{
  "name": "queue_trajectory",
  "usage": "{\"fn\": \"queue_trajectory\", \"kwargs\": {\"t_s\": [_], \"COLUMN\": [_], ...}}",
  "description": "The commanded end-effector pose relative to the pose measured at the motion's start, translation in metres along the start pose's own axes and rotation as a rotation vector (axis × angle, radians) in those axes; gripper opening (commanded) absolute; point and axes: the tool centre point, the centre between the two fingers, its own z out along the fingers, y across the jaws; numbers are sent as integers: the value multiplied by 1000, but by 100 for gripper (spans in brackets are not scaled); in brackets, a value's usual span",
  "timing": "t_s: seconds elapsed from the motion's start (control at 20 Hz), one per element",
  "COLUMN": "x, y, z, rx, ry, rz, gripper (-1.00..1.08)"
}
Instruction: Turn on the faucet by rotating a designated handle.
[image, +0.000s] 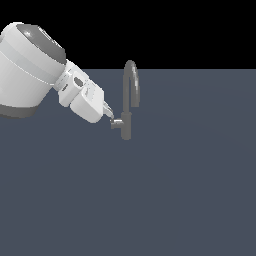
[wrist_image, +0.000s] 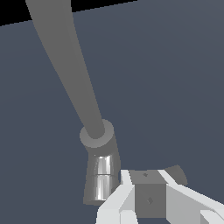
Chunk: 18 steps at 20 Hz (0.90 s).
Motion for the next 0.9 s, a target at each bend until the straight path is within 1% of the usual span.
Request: {"fn": "queue_trajectory", "kwargs": {"t_s": [0.0,0.55,0.6,0.65,0.85], "x": [-1,-28,-28,-26,-39], "y": [2,40,40,27,30], "z": [-1,40,40,23,41], "rx": [0,-25,-25,8,-4], "ry": [4,9,9,3,5], "rz": [-5,-1,-1,-1,-1], "gripper": [-100,-100,-100,-100,-100]}}
